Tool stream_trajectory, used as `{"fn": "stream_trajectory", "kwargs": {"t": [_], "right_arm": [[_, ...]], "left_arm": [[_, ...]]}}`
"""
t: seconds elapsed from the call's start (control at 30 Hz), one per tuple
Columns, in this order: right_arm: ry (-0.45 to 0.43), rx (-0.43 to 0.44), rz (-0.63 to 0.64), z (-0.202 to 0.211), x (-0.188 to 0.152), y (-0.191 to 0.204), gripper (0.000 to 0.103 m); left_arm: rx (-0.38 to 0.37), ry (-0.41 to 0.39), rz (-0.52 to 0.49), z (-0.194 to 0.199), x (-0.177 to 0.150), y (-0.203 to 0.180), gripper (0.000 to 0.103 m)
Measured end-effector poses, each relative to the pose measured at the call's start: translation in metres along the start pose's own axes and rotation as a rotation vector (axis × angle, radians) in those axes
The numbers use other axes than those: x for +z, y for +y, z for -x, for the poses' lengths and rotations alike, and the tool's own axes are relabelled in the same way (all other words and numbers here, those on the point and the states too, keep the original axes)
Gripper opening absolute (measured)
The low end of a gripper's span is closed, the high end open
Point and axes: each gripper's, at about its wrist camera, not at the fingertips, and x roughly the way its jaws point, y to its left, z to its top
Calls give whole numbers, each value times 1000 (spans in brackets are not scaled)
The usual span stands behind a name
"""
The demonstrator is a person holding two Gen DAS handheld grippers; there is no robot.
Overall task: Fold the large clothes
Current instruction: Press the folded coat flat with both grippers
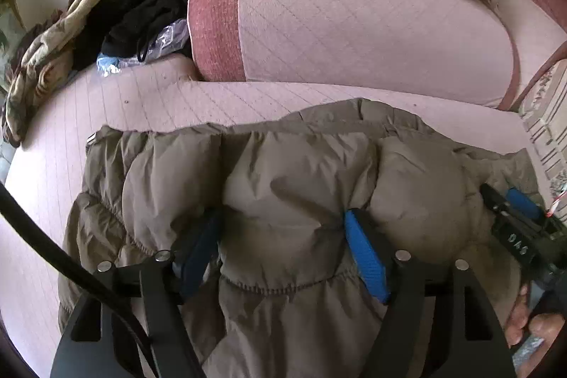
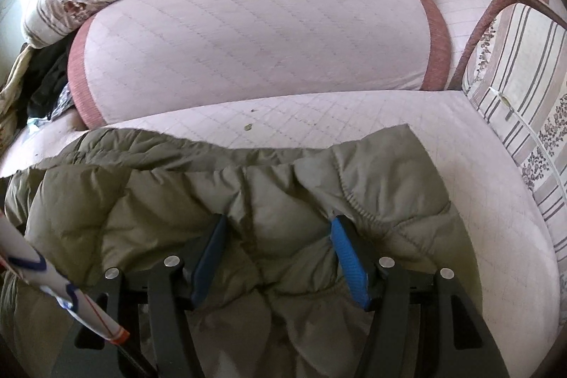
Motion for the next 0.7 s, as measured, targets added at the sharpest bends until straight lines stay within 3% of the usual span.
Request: {"fn": "stream_trajectory", "kwargs": {"t": [0.7], "right_arm": [[2, 22, -53, -44, 15, -6, 77]], "left_arm": [[12, -36, 43, -35, 12, 8, 86]]}}
